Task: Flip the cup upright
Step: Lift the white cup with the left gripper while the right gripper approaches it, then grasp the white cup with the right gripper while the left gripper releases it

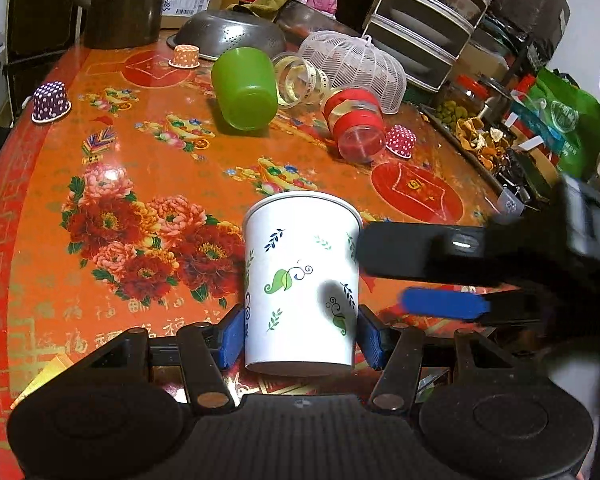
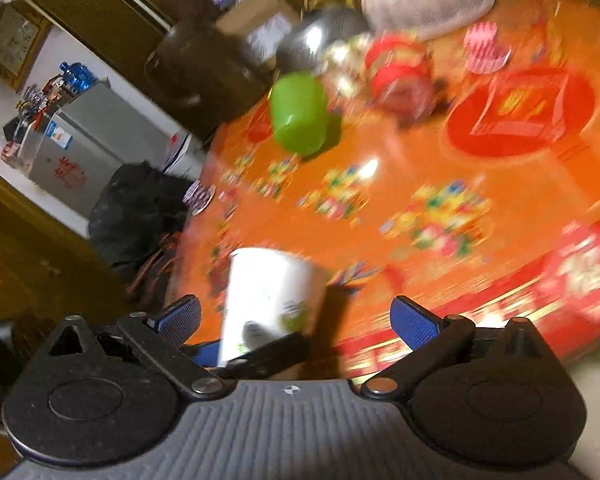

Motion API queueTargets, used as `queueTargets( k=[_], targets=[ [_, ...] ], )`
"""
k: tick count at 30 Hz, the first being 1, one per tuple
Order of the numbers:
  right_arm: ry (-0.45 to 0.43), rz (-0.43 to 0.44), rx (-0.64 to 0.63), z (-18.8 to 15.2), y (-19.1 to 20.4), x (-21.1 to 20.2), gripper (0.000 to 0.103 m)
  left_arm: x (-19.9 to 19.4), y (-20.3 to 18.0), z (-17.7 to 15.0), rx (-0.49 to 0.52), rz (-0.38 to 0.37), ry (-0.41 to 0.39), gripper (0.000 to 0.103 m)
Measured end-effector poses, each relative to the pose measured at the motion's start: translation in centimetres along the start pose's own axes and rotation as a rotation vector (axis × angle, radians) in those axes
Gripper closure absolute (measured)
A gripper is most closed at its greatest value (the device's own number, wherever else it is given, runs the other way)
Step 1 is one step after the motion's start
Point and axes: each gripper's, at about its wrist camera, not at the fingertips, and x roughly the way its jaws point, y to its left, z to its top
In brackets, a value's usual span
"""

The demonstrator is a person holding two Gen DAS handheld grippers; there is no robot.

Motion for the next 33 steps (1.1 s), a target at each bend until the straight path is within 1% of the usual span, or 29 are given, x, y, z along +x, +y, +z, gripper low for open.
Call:
queueTargets(
  k=[2,5,9,11,14,16,21,25,33],
  targets=[
    [0.034,-0.003,0.016,0.5,0.3,1.1,0.001,0.0,0.1,0.0,-0.007,-0.008,0.000,0.043],
    [0.062,-0.047,-0.005,1.2,1.0,2.1,0.002,0.1,0.3,0.0,-0.007,-0.021,0.003,0.042],
    [0.102,-0.076,-0.002,1.8,1.3,3.4,0.010,0.1,0.8,0.2,-0.021,-0.041,0.004,0.042],
    [0.104,-0.080,0.003,1.9,1.4,3.7,0.013,0.2,0.9,0.2,-0.031,-0.050,0.004,0.042],
    [0.109,-0.101,-0.011,2.1,2.1,4.2,0.019,0.2,1.1,0.2,-0.035,-0.058,0.005,0.042],
    [0.113,-0.116,-0.028,2.1,2.4,4.4,0.021,0.2,1.1,0.2,-0.040,-0.063,0.006,0.042],
    [0.125,-0.141,-0.064,2.3,3.1,4.9,0.028,0.2,1.3,0.3,-0.044,-0.072,0.010,0.042],
    [0.128,-0.164,-0.085,2.4,3.4,5.1,0.031,0.2,1.5,0.3,-0.046,-0.077,0.011,0.042],
    [0.124,-0.158,-0.102,2.3,3.6,5.0,0.034,0.2,1.4,0.4,-0.017,-0.080,0.006,0.041]
  ],
)
